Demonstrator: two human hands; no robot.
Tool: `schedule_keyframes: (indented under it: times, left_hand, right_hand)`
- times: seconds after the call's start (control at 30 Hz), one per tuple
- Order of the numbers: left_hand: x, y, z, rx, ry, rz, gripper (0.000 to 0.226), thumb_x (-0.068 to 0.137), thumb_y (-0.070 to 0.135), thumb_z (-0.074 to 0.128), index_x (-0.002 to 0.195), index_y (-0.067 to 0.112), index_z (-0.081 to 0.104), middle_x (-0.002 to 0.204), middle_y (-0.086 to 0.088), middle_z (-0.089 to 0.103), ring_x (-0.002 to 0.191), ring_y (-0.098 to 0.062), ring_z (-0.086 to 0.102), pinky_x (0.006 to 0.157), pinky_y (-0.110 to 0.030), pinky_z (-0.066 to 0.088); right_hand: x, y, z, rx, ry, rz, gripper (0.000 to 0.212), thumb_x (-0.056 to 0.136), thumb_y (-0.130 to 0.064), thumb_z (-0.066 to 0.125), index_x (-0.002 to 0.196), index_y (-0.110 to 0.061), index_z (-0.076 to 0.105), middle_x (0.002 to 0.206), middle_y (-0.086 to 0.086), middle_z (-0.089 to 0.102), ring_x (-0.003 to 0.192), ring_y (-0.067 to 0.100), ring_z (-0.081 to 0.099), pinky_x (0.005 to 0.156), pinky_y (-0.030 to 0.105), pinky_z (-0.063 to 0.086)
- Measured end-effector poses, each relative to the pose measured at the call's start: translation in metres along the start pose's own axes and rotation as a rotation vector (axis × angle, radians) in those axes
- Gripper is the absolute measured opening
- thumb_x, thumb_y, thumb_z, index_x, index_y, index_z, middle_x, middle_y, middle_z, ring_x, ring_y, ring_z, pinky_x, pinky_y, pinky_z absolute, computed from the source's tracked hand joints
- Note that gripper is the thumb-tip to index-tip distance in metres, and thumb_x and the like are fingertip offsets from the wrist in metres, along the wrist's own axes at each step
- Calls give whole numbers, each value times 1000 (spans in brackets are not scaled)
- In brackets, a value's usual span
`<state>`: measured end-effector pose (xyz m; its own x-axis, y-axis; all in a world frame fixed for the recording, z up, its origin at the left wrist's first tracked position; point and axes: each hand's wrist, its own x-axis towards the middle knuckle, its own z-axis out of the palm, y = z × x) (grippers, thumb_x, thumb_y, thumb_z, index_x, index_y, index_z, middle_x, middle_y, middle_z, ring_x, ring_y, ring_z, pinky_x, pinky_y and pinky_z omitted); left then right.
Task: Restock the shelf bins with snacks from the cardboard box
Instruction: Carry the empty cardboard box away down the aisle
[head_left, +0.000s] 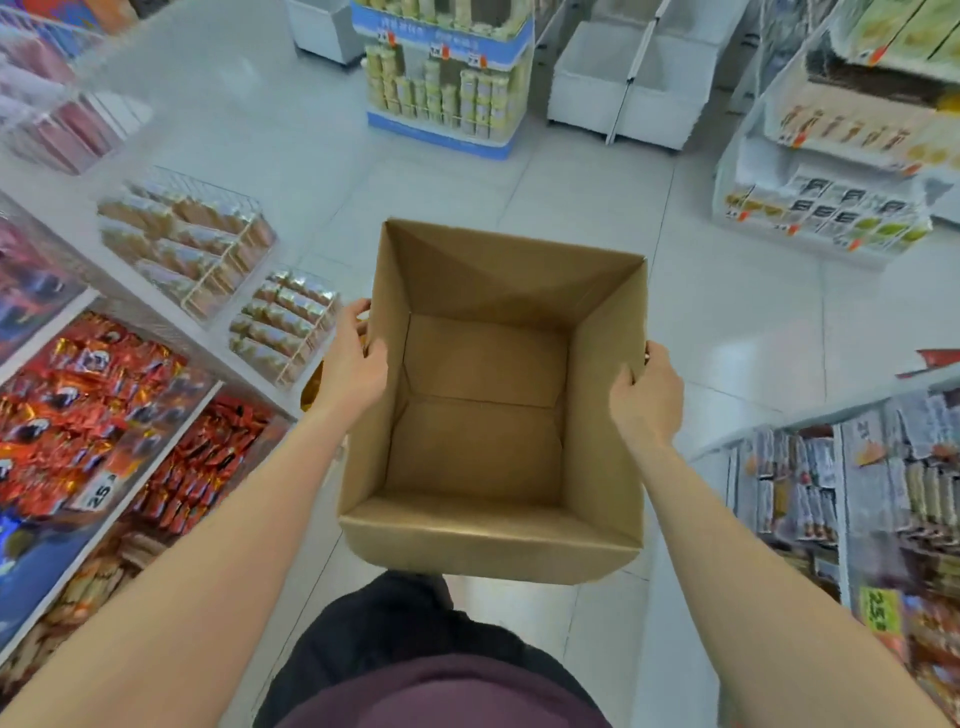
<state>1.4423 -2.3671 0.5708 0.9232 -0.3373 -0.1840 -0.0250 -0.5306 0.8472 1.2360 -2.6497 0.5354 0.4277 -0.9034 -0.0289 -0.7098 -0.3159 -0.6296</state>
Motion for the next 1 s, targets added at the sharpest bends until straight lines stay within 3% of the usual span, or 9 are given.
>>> schedule_keyframes:
  times: [0.07, 0.17, 0.27, 0.43, 0.6, 0.7, 0.83, 0.93, 1.0]
  left_hand:
    - [52, 3, 6, -34, 13, -6, 53, 109, 16, 45, 155, 36, 28, 146, 13, 45, 101, 1, 58, 81, -34, 56]
    - [135, 10, 12, -80, 36, -12, 50, 109, 18, 45, 151, 40, 32, 147, 7, 52, 109, -11, 64, 88, -43, 59]
    - [210, 31, 15, -101, 45, -20, 46, 108, 19, 45, 148, 42, 34, 139, 7, 55, 101, -17, 66, 80, -39, 56]
    - [319, 69, 21, -157, 72, -13, 43, 105, 20, 43, 140, 44, 39, 131, 5, 60, 88, -23, 66, 76, -42, 54]
    - [417, 89, 24, -125, 119, -65, 43, 106, 19, 41, 142, 43, 37, 130, 6, 58, 94, -21, 65, 85, -45, 56]
    - [480, 84, 25, -110, 175, -108, 44, 107, 19, 40, 146, 39, 36, 132, 3, 57, 92, -19, 64, 82, -40, 52]
    - [557, 76, 26, -75, 271, -169, 44, 109, 19, 39, 149, 35, 33, 134, -1, 56, 93, -21, 63, 82, -38, 47]
    - [605, 65, 21, -65, 354, -258, 45, 110, 16, 39, 150, 33, 31, 124, -3, 57, 83, -23, 62, 74, -41, 50]
    - [634, 55, 15, -52, 419, -324, 47, 110, 13, 37, 153, 29, 28, 112, 1, 57, 78, -17, 58, 73, -41, 49]
  right_hand:
    - [50, -25, 22, -10, -8, -55, 40, 103, -22, 53, 143, -16, 52, 128, 5, 68, 111, 30, 66, 91, 49, 57]
    - [124, -66, 55, -13, -26, -97, 39, 103, -21, 52, 142, -16, 52, 126, 3, 68, 111, 29, 65, 90, 49, 57]
    - [191, -107, 80, -46, -25, -98, 38, 103, -21, 51, 141, -17, 52, 125, 3, 67, 110, 30, 65, 90, 50, 57]
    - [295, -174, 108, -51, -14, -152, 36, 103, -17, 51, 138, -12, 53, 119, 6, 67, 107, 31, 63, 81, 36, 47]
    - [389, -230, 163, -47, -43, -166, 41, 105, -22, 50, 146, -15, 50, 133, 3, 65, 115, 28, 65, 92, 46, 56]
    - [447, -266, 213, -61, -99, -214, 40, 105, -24, 49, 144, -17, 51, 132, 3, 66, 114, 28, 65, 91, 51, 58]
    - [524, -322, 280, -79, -178, -294, 41, 106, -21, 48, 147, -14, 50, 140, 5, 62, 122, 29, 62, 97, 47, 54]
    - [569, -370, 329, -88, -259, -351, 42, 106, -20, 48, 147, -14, 49, 141, 4, 61, 122, 29, 62, 96, 45, 53]
    - [592, -404, 367, -103, -320, -403, 41, 106, -19, 48, 147, -15, 48, 141, 3, 60, 120, 29, 62, 95, 47, 54]
